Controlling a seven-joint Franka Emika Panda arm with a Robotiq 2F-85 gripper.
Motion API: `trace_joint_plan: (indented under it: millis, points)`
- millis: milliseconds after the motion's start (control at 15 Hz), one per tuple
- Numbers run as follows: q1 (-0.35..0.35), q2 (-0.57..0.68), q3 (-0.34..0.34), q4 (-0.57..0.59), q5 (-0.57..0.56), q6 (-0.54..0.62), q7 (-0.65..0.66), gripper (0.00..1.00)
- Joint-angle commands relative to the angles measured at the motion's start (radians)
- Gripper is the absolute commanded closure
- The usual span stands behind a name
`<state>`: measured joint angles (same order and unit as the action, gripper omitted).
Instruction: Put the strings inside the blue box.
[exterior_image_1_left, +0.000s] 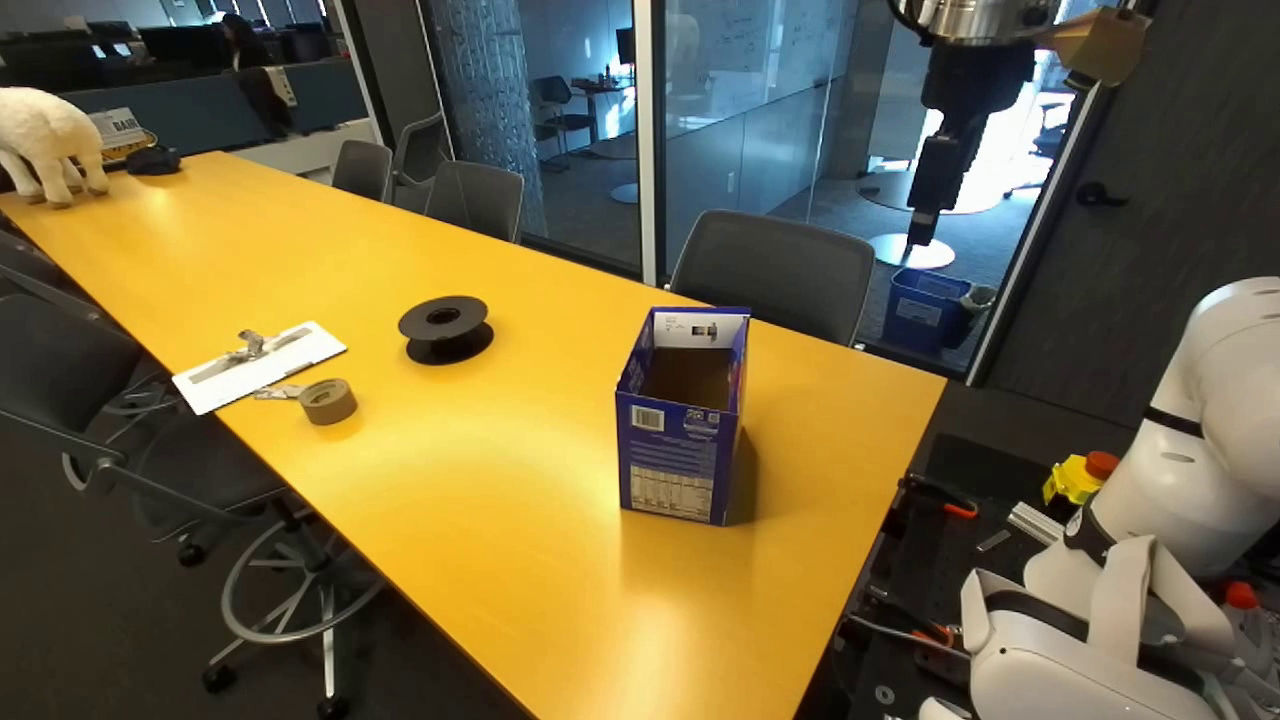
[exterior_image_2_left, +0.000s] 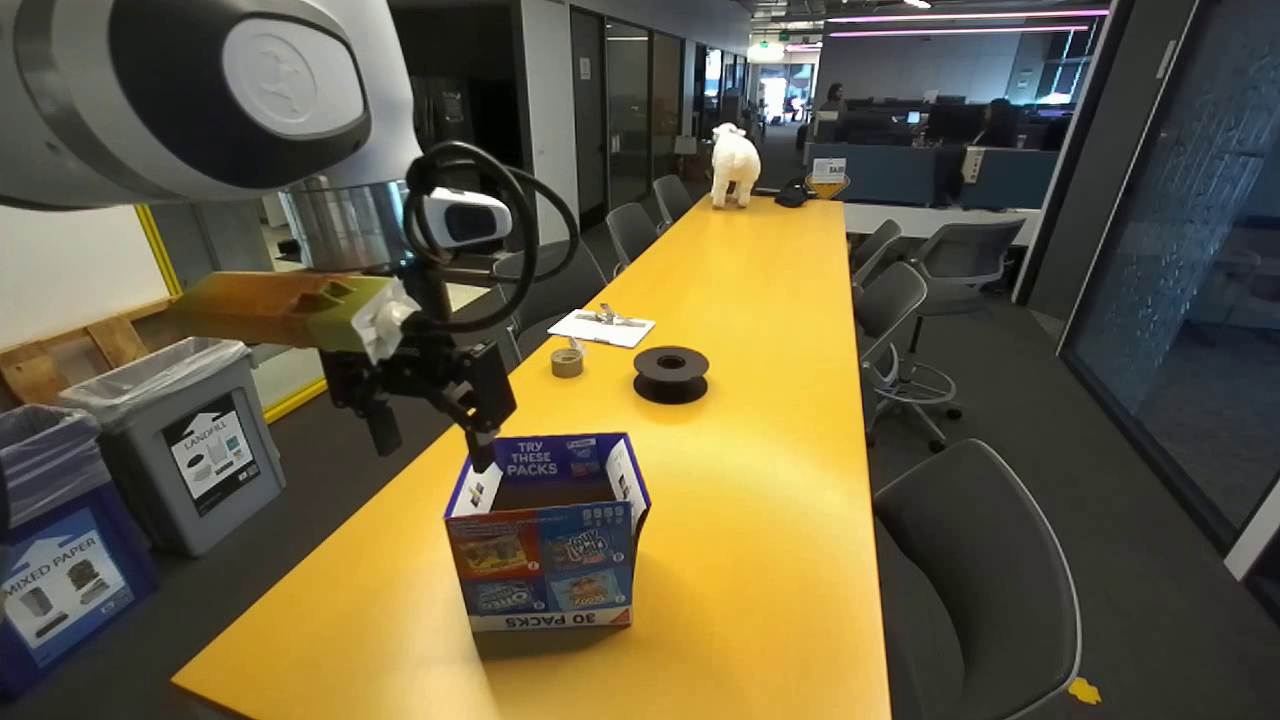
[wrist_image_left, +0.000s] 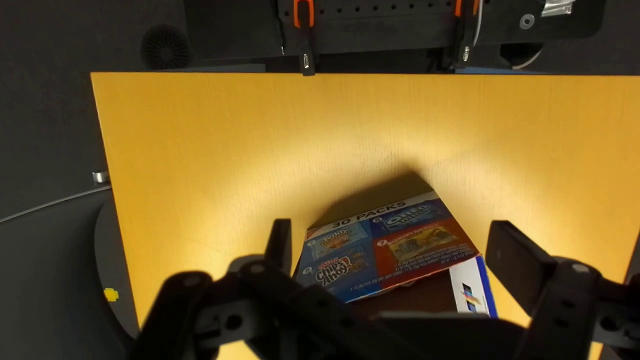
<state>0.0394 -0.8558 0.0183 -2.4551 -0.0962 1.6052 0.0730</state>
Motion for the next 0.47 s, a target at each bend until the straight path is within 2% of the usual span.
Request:
trace_joint_plan:
  millis: [0, 67, 400]
  points:
    - [-0.021, -0.043, -0.012, -0.027, 0.022, 0.048, 0.009, 0.00]
    - [-0.015, -0.013, 0.002, -0.007, 0.007, 0.011, -0.006, 0.00]
    - [-0.024, -0.018, -0.002, -0.016, 0.007, 0.028, -0.004, 0.00]
